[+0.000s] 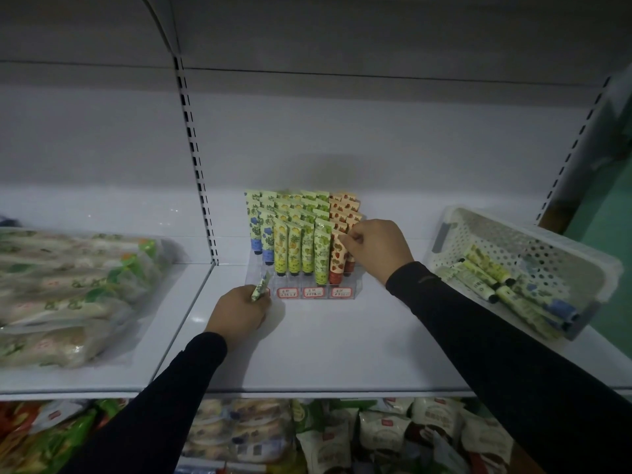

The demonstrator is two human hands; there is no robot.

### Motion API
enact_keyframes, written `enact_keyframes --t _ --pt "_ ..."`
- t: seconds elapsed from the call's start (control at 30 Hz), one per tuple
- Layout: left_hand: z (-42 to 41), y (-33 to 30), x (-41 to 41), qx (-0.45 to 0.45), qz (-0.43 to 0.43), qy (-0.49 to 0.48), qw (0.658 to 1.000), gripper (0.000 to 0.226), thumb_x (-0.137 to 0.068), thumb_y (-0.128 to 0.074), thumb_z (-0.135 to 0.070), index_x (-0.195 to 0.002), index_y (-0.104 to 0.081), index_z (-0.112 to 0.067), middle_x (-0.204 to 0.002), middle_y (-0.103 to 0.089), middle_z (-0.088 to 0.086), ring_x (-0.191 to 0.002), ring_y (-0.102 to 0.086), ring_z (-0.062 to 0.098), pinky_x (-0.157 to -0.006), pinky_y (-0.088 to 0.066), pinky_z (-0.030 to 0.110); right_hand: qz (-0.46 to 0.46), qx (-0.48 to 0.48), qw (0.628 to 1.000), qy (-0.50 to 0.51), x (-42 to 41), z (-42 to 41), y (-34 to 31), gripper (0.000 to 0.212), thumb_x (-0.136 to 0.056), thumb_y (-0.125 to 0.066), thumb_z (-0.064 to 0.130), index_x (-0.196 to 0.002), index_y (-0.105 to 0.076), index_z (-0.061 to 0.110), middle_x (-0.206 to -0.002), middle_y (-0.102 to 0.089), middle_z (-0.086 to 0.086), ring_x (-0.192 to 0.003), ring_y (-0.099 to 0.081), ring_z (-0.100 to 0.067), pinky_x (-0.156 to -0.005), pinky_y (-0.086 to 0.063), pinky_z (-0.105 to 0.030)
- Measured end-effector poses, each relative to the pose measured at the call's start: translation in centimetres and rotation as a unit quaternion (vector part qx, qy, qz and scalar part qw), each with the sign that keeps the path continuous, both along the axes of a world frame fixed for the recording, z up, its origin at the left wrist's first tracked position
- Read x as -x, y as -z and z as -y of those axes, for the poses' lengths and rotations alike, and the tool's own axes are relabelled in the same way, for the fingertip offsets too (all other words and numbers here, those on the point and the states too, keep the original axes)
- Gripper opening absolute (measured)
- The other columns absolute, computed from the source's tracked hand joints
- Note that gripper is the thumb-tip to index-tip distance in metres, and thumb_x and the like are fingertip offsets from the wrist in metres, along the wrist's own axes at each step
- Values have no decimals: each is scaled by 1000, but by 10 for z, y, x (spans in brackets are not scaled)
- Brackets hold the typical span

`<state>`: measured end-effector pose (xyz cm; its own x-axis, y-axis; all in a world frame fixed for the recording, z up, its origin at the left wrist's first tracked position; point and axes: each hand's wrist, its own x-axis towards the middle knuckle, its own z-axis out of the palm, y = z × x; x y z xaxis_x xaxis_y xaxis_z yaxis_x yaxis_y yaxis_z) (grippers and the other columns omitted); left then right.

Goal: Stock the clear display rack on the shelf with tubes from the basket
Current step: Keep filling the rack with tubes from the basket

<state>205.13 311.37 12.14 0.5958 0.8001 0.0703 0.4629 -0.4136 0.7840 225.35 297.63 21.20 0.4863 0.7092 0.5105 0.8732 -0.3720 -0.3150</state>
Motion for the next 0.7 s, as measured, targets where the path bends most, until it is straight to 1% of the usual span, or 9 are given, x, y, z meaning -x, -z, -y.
enact_keyframes --t 0.1,0.23,0.53,0.63,0.7 --pt "0 -1 0 -2 -1 -1 1000 32 -91 -54 -24 -61 -52 -13 -54 -59 3 -54 -51 21 -62 -41 32 -4 -7 1000 -8 2 -5 2 32 -94 -59 29 -77 -71 4 -71 -66 -6 -67 -56 -20 -63 -40 -28" --pt "2 -1 1 0 4 0 1000 33 -92 -54 -24 -61 -51 -12 -54 -58 4 -53 -50 19 -60 -40 31 -2 -8 1000 -6 4 -8 3 34 -94 -59 28 -73 -69 3 -67 -64 -8 -62 -50 -17 -60 -34 -26" --pt "-1 -1 2 15 11 8 1000 34 -94 -54 -26 -64 -53 -11 -57 -60 6 -55 -51 21 -63 -41 33 -22 6 1000 -3 7 -5 1 35 -96 -56 29 -78 -69 3 -70 -64 -10 -63 -51 -18 -61 -35 -26" --pt "0 -4 3 29 26 3 999 25 -95 -55 -31 -79 -56 -12 -63 -65 3 -56 -52 19 -56 -41 29 -24 17 1000 -5 7 -4 0 40 -97 -54 33 -77 -70 3 -70 -65 -11 -62 -53 -20 -60 -37 -27" --pt "1 -9 4 64 45 0 997 18 -95 -57 -32 -87 -54 -17 -68 -67 2 -53 -50 16 -45 -38 24 -27 16 999 -4 7 -1 1 44 -98 -52 35 -74 -70 3 -67 -66 -12 -62 -55 -22 -61 -42 -29"
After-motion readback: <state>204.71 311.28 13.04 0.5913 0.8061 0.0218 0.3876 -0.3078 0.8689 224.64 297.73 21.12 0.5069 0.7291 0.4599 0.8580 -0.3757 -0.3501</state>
